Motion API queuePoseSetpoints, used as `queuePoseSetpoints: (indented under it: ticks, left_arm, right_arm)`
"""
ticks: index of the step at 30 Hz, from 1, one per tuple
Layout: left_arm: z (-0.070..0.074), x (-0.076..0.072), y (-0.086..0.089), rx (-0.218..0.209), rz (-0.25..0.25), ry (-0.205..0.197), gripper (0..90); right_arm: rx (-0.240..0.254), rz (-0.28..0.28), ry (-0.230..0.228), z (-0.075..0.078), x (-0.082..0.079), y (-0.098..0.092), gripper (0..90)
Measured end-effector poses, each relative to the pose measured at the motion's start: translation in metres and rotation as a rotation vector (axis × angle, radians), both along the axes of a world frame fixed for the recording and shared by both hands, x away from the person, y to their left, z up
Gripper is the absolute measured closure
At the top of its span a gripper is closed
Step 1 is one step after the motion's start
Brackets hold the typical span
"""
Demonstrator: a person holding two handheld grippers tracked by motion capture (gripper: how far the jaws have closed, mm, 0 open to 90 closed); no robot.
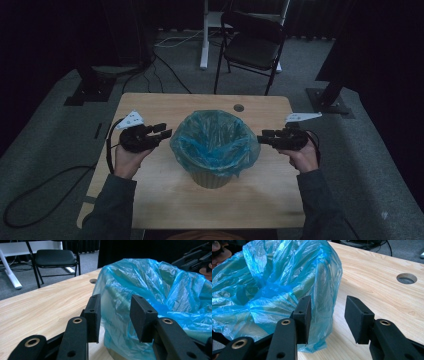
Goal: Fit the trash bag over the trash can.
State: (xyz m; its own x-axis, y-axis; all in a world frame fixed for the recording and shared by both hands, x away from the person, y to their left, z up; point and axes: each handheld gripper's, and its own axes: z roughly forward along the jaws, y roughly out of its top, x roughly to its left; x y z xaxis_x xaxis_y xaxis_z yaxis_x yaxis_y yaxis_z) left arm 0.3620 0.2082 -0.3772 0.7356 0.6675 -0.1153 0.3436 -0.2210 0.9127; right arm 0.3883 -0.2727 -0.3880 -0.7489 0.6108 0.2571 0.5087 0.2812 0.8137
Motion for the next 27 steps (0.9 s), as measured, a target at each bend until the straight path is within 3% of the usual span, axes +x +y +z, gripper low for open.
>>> queuePoseSetpoints:
  ticks: [12,27]
  left_arm:
    - [0.003,0.009,-0.012,0.004,-0.050,0.023,61.2]
    - [0.033,0.022,-0.037,0.038,-0.124,-0.025,61.1]
  right_arm:
    - [-0.016,0.019,0.014,-0.011,-0.005,0.002,55.6]
    - [-0.017,0.027,0.020,-0.017,-0.008,0.003,55.5]
